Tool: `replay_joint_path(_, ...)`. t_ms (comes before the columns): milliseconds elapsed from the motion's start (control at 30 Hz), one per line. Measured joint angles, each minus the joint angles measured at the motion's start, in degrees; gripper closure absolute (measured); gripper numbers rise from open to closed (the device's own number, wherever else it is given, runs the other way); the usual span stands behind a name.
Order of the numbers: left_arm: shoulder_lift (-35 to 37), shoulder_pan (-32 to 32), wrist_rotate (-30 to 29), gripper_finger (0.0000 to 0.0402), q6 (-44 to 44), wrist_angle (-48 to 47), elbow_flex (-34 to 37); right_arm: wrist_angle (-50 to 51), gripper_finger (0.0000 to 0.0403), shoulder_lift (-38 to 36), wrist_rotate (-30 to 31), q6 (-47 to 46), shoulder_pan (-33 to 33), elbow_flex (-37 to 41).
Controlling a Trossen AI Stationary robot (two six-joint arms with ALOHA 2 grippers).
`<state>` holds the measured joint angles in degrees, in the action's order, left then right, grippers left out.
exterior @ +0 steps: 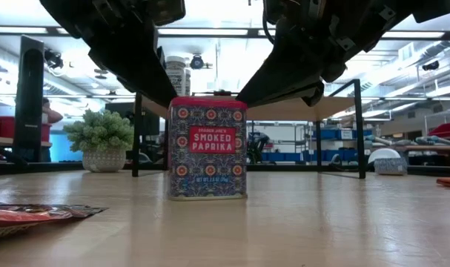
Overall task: Shelf spices
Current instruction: Put the red seasoning can onto the shelf
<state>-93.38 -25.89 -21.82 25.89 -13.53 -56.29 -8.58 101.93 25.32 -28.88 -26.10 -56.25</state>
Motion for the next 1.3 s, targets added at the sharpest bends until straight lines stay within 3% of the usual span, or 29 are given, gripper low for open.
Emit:
replay_joint_path(667, 1.21, -0.22, -4.52, 0.0333, -3.08, -5.69, 1.44, 1.17, 0.0403, -0.02, 1.86, 0.48, -0.48, 0.0)
replay_joint_path(833, 5.92, -0.21, -4.7, 0.0333, -1.75, -5.53, 7.22, 3.69, 0.0403, -0.67, 1.84, -0.2, -0.6, 0.02)
replay_joint_path(967, 12.65, -0.33, -5.13, 0.0333, 0.29, -2.95, 13.69, 11.66, 0.0403, -4.46, 1.94, -4.37, -0.6, 0.02)
replay_joint_path(1133, 22.22, -0.48, -3.42, 0.0334, -3.61, 8.74, 22.93, 20.85, 0.0403, -11.65, 2.63, -8.37, -0.6, 0.07)
replay_joint_path(1300, 27.95, -0.44, -0.13, 0.0347, -9.39, 20.45, 31.2, 21.79, 0.0403, -16.18, 3.52, -8.13, -0.81, 0.06)
